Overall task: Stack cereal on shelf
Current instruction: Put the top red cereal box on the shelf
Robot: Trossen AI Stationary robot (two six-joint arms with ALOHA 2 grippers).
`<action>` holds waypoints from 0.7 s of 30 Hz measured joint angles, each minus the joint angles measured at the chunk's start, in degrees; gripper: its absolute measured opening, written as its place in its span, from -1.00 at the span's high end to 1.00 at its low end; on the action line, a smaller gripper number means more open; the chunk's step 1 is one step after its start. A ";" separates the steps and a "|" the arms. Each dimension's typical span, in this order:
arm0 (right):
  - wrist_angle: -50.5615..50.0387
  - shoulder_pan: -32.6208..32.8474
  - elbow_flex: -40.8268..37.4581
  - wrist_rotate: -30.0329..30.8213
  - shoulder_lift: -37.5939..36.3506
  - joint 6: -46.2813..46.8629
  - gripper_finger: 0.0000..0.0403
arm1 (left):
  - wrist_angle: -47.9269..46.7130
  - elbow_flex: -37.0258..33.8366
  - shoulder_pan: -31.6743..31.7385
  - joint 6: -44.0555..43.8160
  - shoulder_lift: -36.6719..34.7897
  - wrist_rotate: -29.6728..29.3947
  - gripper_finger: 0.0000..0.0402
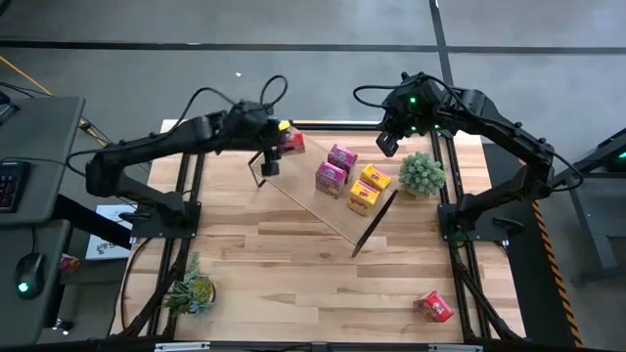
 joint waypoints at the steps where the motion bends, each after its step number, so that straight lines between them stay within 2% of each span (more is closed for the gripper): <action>1: 0.00 0.01 0.00 0.00 0.00 -0.02 1.00 | 0.30 0.00 1.36 0.57 0.85 1.16 0.19; 9: 0.00 0.00 0.00 0.00 0.00 -0.65 1.00 | 5.00 0.00 8.22 2.00 6.18 10.71 0.19; 21: 0.00 0.00 0.00 0.01 0.00 -1.09 1.00 | 1.74 0.00 9.37 0.95 7.23 11.06 0.19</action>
